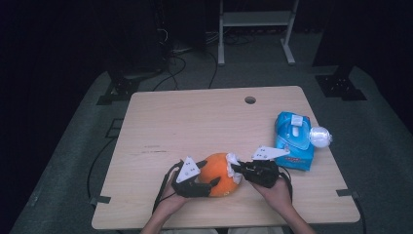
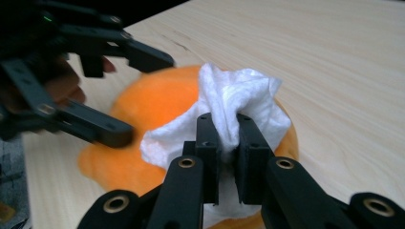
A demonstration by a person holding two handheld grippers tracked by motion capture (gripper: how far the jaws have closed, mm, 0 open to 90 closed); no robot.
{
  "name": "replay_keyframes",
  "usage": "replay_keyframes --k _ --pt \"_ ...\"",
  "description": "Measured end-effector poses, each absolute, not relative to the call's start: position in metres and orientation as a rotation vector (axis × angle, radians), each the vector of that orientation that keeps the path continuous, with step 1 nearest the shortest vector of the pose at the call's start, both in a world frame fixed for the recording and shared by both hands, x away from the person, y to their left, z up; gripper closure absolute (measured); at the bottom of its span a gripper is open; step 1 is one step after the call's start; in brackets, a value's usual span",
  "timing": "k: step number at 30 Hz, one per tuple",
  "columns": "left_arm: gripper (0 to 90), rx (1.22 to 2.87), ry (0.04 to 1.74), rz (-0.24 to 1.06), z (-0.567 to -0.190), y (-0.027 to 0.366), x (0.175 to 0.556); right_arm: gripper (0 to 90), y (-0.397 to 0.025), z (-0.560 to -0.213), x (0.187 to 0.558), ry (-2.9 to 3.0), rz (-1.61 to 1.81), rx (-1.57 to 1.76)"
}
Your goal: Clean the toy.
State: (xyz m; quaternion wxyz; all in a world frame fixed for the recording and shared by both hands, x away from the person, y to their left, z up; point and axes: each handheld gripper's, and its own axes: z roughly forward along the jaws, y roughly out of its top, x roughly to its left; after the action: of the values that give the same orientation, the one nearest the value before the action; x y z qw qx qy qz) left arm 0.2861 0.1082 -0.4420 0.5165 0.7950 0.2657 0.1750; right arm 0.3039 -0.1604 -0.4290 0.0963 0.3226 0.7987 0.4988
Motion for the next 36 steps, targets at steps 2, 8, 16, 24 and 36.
replay_keyframes --k 2,8,16,24,36 --pt "16.5 1.891 0.668 0.434 -0.441 0.109 0.286 81.1 -0.163 -0.431 0.305 2.361 1.481 0.974" --pt "20.5 1.952 0.64 0.438 -0.443 0.106 0.284 81.3 -0.16 -0.428 0.299 2.365 1.454 0.948" --pt "20.0 1.943 0.614 0.428 -0.443 0.11 0.285 81.3 -0.14 -0.419 0.299 2.373 1.413 0.837" --pt "15.0 1.942 0.715 0.398 -0.441 0.107 0.286 81.3 -0.158 -0.425 0.299 2.363 1.449 0.925" --pt "12.9 1.917 0.718 0.379 -0.44 0.108 0.286 81.3 -0.155 -0.422 0.3 2.357 1.417 0.872"
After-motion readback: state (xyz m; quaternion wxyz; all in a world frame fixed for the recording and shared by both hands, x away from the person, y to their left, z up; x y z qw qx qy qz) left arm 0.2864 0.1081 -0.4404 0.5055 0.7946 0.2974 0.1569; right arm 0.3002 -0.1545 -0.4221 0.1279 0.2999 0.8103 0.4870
